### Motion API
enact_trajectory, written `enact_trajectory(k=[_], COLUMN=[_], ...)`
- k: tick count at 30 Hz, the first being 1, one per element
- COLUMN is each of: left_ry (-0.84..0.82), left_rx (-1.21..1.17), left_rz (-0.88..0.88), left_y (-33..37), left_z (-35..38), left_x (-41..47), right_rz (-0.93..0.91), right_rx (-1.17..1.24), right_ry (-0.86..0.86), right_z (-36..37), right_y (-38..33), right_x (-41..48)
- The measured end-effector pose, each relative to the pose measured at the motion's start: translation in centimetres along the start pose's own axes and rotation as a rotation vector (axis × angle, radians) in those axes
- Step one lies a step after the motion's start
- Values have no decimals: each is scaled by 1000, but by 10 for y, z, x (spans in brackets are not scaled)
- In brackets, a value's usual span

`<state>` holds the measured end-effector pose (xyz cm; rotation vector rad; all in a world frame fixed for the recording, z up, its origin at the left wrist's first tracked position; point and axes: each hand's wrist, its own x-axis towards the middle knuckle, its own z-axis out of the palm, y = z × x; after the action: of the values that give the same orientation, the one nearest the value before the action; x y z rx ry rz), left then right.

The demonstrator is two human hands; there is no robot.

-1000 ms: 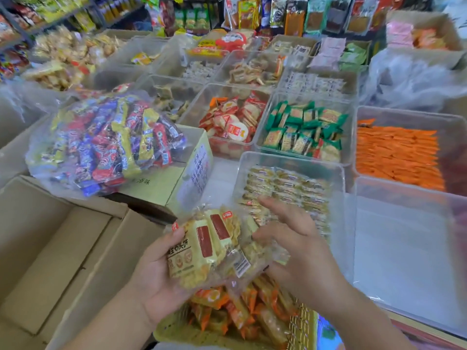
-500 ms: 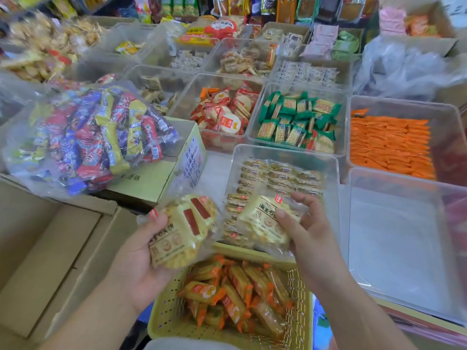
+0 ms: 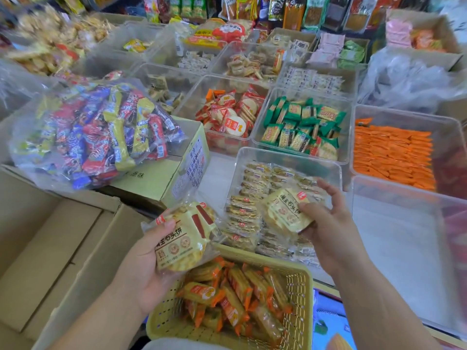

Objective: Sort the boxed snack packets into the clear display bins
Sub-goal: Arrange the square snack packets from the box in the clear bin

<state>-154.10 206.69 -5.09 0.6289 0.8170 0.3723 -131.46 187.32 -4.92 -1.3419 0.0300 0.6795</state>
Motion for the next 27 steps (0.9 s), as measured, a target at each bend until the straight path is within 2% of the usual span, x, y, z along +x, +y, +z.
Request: enact_trajectory(k=[9,13,15,17,21,24,27], left_ry=[47,60,63,76,94,88,86], left_rx=[41,30,29,23,22,10,4], left_rz=[32,39,42,41,32,24,25], left_y=[4,5,6,7,7,6,6], left_z=[5,3,0,-4,-15,-19,-19], left_x=[0,-1,-1,-2,-3,-4,-3], right_rz=[23,65,99,92,-87,-273,-457], right_rx=[-155,-354,-446,-634,-1238,-1704,-1907], right_ry=[127,179,144,33,-228,-247,-229], right_z=[40,59,63,64,58,55,53], right_y=[1,19,28,32,28,27,22], right_x=[92,119,126,128,128,134,133])
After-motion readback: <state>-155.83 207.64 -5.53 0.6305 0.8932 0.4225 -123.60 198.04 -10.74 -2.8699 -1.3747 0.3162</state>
